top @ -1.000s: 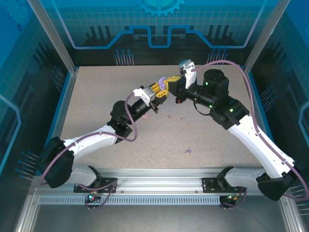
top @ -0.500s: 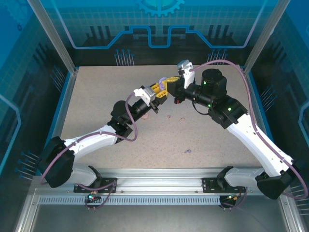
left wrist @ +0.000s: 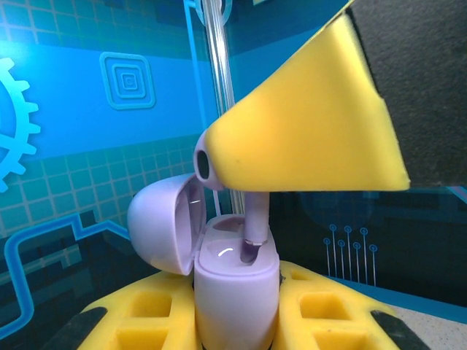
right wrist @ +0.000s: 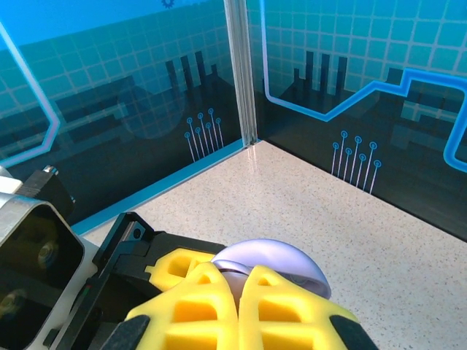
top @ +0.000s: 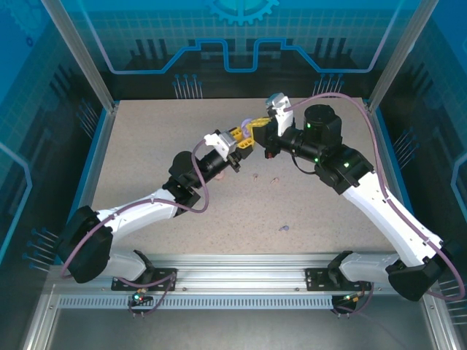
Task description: Insert the wireless bluetooth earbuds into the charging case
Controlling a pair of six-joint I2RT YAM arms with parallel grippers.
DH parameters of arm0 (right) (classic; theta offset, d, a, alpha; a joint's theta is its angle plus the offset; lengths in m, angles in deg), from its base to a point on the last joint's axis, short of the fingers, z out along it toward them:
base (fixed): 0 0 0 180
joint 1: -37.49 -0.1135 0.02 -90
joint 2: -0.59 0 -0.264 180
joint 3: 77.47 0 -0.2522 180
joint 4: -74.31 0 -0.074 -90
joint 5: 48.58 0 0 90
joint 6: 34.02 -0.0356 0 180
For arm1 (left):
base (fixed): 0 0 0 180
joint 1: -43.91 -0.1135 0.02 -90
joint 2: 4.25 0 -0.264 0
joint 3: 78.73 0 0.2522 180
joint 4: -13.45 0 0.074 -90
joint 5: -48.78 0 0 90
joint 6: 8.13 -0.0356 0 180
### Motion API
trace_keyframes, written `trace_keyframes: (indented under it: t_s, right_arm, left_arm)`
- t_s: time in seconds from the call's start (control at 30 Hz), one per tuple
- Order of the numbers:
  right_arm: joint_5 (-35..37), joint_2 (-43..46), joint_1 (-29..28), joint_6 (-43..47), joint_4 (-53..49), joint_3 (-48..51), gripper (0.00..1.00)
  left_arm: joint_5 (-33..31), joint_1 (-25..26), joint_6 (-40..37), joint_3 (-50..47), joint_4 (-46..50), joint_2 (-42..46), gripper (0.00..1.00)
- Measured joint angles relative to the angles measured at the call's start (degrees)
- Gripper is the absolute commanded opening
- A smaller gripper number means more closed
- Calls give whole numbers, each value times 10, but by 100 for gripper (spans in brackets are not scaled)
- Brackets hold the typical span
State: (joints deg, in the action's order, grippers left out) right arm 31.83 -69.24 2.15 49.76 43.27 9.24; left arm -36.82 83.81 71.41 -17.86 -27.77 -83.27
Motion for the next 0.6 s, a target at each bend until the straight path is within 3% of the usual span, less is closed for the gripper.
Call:
trace_keyframes:
  t_s: [0.6]
  right_arm:
    - [-54,-17,10,30,-32,-7,3]
  left_arm:
    - [-5,0,0,0,18,0,0]
